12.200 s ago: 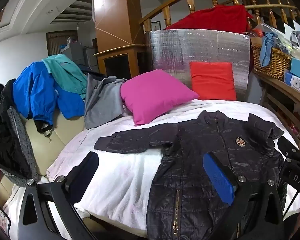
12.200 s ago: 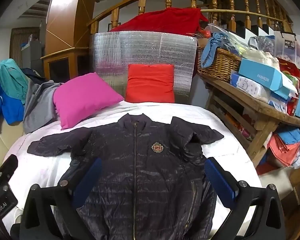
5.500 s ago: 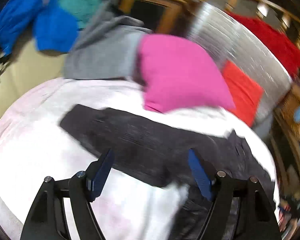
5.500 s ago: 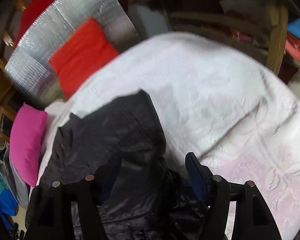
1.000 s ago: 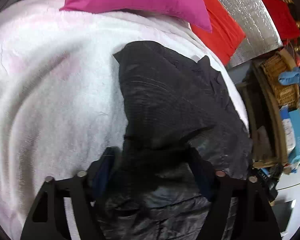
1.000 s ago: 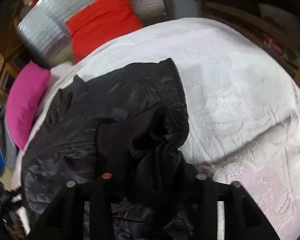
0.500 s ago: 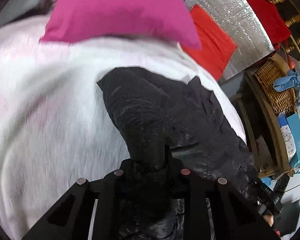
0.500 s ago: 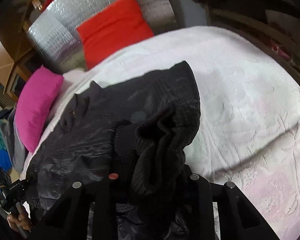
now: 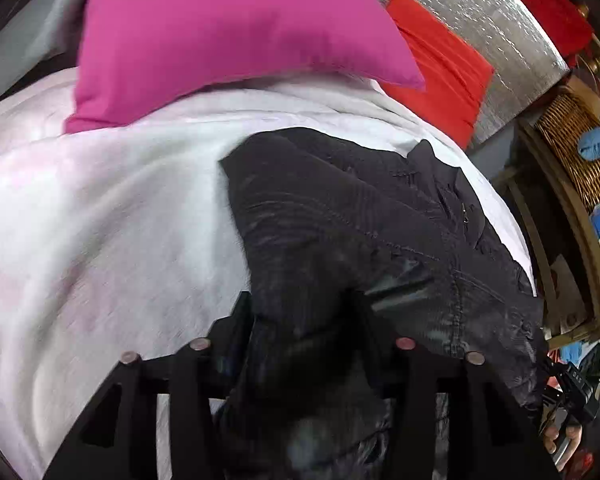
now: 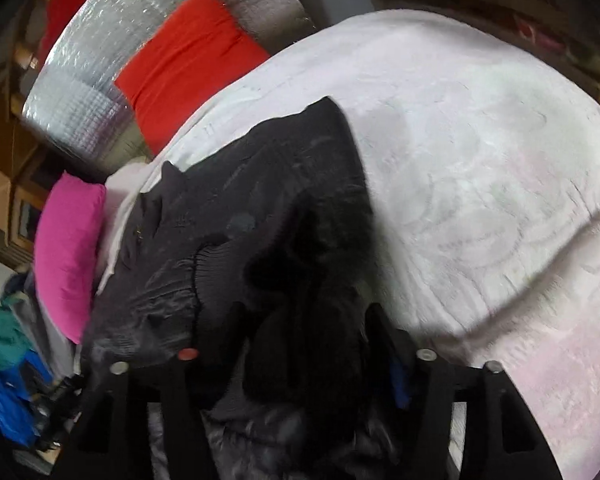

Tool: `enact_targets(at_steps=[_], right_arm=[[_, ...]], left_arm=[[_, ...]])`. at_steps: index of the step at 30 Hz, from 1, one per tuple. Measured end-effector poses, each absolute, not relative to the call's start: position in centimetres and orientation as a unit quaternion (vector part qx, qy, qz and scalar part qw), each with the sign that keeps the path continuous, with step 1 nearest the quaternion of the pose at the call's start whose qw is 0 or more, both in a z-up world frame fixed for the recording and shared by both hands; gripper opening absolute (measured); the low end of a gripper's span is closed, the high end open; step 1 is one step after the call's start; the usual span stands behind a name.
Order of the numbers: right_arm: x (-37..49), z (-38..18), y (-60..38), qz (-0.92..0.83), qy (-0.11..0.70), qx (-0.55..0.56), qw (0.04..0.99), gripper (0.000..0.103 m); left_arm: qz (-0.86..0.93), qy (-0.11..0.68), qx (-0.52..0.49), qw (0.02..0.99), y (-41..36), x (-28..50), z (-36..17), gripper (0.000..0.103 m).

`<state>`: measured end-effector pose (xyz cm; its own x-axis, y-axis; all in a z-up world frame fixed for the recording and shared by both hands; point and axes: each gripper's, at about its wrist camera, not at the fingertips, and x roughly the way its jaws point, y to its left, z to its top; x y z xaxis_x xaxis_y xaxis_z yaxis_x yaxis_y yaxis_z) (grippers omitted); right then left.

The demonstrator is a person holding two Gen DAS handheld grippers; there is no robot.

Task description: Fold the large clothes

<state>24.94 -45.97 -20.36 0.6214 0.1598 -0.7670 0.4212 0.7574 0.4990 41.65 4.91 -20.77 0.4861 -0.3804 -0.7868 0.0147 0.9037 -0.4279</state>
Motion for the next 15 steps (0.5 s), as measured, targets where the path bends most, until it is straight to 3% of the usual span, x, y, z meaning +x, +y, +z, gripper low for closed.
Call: enact_targets(at_steps=[7,15], right_arm=[[19.4,-17.8,-48.0,-0.068,0.419,0.328,0.844,0.067],[11.3,-18.2,-47.7,-0.049,0.431,0.343,0.833,0.067]], left_arm=[[-0.124,0.471,-0.155,0.859,7.1,35.4,-17.8,0.067],[-0.121,0.469,-0.161,0.86,11.8,24.2,-18.4,0.068]])
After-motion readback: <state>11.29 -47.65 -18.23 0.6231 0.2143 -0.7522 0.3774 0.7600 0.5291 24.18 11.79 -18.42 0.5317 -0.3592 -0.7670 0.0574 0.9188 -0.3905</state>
